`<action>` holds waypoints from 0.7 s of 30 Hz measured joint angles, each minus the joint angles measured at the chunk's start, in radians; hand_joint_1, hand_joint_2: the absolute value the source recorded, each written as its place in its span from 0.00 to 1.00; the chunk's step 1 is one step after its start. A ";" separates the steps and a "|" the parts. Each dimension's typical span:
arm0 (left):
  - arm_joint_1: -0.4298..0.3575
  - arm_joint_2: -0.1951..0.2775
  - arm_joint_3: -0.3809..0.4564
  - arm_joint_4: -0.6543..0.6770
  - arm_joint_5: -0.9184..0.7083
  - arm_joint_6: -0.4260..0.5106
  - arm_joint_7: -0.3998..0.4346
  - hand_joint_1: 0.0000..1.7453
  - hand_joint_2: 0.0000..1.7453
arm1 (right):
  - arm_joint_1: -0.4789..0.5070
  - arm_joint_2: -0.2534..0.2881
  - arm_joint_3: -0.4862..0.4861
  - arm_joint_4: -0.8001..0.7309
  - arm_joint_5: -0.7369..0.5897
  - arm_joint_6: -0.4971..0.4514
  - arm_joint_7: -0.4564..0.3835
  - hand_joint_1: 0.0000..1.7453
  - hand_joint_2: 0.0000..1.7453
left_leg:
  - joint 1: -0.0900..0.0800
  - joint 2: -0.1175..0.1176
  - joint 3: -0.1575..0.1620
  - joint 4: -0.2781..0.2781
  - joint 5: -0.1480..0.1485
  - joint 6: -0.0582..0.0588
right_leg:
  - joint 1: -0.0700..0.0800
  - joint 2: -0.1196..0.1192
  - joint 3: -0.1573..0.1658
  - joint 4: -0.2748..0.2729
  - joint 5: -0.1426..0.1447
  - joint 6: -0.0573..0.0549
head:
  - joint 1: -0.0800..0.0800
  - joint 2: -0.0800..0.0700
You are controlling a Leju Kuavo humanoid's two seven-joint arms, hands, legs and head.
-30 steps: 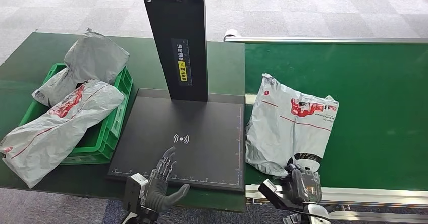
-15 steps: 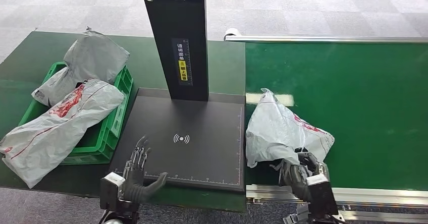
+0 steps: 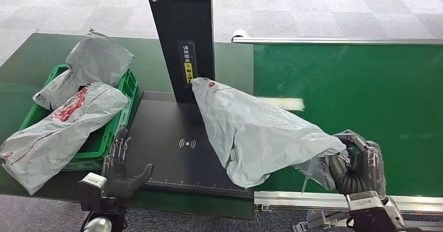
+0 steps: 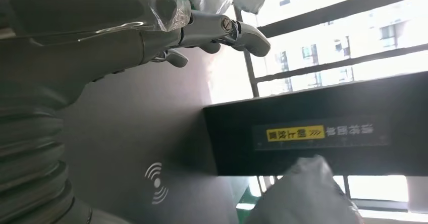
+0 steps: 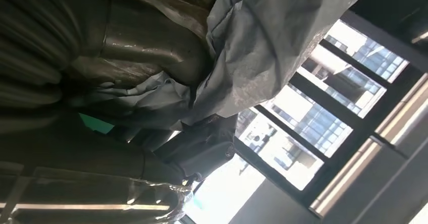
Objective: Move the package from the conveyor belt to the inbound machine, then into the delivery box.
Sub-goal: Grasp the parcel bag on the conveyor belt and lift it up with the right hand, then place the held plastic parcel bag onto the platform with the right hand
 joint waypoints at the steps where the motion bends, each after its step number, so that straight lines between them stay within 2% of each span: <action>1: -0.002 -0.002 0.005 -0.006 -0.003 0.003 -0.002 0.00 1.00 | -0.031 -0.015 0.020 0.001 0.049 -0.014 0.010 1.00 1.00 | 0.000 0.000 0.000 0.000 0.000 0.000 | 0.000 0.000 0.000 0.000 0.000 0.000 | 0.000 0.000; 5: -0.018 -0.011 0.019 -0.018 -0.011 0.006 -0.010 0.00 1.00 | -0.216 -0.066 0.153 0.064 0.321 -0.076 0.105 1.00 1.00 | 0.000 0.002 0.001 0.000 0.002 0.000 | 0.000 0.002 0.001 0.000 0.002 0.000 | 0.000 0.000; 8: -0.037 -0.017 0.020 -0.017 -0.011 0.005 -0.012 0.00 1.00 | -0.361 -0.078 0.288 0.169 0.437 -0.072 0.156 1.00 1.00 | 0.000 0.002 0.000 0.000 0.003 -0.001 | 0.000 0.002 0.000 0.001 0.003 0.000 | 0.000 0.000; 13: -0.081 -0.020 0.020 -0.003 0.002 0.020 -0.012 0.00 1.00 | -0.604 -0.053 0.544 0.421 0.426 -0.070 0.207 1.00 1.00 | 0.000 0.004 0.000 0.000 0.005 -0.003 | 0.000 0.004 -0.004 0.004 0.005 -0.003 | 0.000 0.000; 17: -0.091 -0.018 0.020 0.004 0.008 0.025 -0.012 0.00 1.00 | -0.684 -0.037 0.654 0.519 0.405 -0.081 0.223 1.00 1.00 | 0.001 0.003 -0.001 0.000 0.005 -0.004 | 0.001 0.004 -0.004 0.004 0.004 -0.003 | 0.000 0.000; 21: -0.093 -0.016 0.020 0.005 0.009 0.025 -0.012 0.00 1.00 | -0.720 -0.037 0.706 0.564 0.391 -0.082 0.232 1.00 1.00 | 0.001 0.003 -0.002 0.000 0.005 -0.004 | 0.001 0.004 -0.005 0.004 0.004 -0.003 | 0.000 0.000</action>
